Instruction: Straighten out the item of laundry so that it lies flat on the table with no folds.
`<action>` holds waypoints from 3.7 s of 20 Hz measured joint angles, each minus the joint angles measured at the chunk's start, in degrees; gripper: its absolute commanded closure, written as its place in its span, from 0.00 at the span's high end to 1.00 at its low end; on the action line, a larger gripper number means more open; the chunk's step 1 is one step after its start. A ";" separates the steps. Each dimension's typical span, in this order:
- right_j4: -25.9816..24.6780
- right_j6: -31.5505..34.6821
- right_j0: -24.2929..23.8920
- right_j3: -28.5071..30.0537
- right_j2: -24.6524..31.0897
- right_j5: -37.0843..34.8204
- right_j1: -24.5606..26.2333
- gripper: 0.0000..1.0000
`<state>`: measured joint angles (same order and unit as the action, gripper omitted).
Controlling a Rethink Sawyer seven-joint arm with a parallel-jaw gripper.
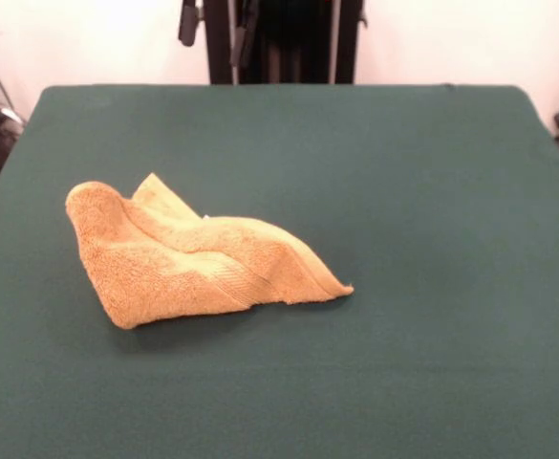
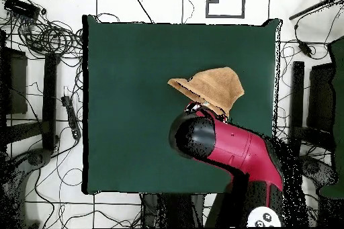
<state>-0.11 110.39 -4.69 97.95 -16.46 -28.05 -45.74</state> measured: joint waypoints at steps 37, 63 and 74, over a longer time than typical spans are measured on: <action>-2.48 0.00 -10.02 0.59 5.48 7.03 -0.07 1.00; -1.40 0.00 -6.99 0.66 5.52 19.71 13.42 1.00; 0.15 0.00 -7.03 0.62 4.87 23.77 18.54 1.00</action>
<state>0.05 110.39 -11.72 98.58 -11.59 -4.27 -27.19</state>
